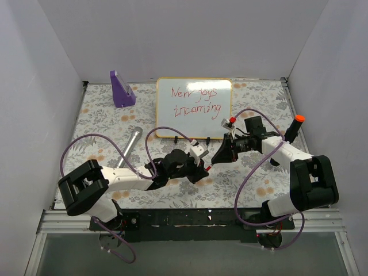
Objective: Write a sentence on the whiteboard
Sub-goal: Pass from the right arm to the left, then put down the whiteboard marker at the center of the board.
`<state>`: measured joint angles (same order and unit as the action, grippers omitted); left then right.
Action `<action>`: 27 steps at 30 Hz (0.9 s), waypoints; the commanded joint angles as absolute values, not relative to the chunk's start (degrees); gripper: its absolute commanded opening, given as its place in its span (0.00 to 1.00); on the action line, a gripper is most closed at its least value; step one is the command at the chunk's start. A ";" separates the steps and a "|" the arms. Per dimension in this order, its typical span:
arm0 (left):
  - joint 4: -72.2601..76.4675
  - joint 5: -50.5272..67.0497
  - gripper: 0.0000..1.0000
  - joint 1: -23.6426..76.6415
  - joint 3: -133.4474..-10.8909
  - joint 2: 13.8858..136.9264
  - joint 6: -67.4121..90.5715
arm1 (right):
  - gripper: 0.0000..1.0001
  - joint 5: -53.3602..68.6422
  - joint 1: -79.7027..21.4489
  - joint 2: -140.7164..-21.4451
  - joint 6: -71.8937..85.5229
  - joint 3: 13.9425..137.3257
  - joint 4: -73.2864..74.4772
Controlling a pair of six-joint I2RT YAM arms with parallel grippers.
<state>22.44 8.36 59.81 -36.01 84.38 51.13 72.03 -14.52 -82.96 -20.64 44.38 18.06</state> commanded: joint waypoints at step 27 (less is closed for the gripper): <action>7.49 4.04 0.00 59.41 -32.61 81.30 57.39 | 0.85 65.50 -6.95 -78.58 -30.15 47.02 24.79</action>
